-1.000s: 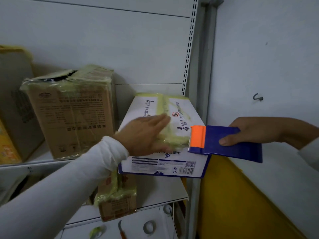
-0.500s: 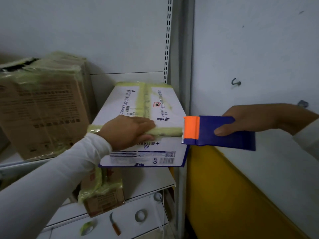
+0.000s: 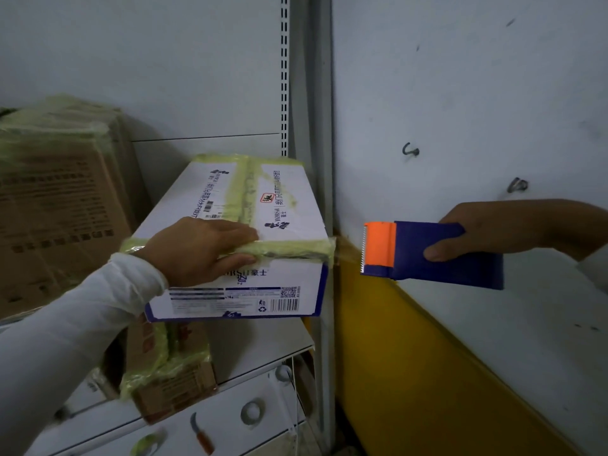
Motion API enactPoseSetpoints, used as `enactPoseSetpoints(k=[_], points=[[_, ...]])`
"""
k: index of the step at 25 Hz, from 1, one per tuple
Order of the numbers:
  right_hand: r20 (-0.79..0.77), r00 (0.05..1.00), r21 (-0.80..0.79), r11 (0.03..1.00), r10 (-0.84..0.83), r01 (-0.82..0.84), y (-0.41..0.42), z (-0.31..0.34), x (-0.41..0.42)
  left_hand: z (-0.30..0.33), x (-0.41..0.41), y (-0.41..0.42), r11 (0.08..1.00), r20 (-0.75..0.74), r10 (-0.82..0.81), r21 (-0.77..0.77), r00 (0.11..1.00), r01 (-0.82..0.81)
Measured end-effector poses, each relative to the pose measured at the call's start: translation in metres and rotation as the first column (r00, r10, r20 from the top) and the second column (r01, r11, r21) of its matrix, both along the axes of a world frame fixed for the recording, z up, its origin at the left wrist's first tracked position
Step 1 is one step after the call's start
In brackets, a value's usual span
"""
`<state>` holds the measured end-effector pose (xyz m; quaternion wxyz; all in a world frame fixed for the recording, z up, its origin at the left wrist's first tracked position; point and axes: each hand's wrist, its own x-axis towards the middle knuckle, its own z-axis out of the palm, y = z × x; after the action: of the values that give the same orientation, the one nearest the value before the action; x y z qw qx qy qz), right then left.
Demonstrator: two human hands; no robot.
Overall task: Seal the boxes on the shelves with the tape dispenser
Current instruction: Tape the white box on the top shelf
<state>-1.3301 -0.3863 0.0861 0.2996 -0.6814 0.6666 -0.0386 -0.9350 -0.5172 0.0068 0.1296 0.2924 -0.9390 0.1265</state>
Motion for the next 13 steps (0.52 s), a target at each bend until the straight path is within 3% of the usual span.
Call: enactPoseSetpoints(k=[5,9,11,13], points=[[-0.066,0.997,-0.027,0.999,-0.048,0.046,0.01,-0.007,-0.012,0.007,0.003,0.008,0.996,0.031,0.08,0.035,0.996,-0.081],[-0.053,0.997,-0.106,0.993,-0.055,0.049,-0.001,-0.018,0.004,0.004,-0.051,0.023,0.948,-0.018,0.27,-0.168,0.963,-0.269],[-0.046,0.998,-0.092,0.995,-0.048,0.043,-0.005,-0.022,0.009,-0.002,-0.079,0.031,0.942,0.008,0.263,-0.216,0.965,-0.255],[-0.058,0.997,-0.077,0.996,-0.054,0.05,-0.008,-0.025,0.011,-0.006,-0.086,0.033,0.979,0.117,0.146,-0.16,0.982,-0.126]])
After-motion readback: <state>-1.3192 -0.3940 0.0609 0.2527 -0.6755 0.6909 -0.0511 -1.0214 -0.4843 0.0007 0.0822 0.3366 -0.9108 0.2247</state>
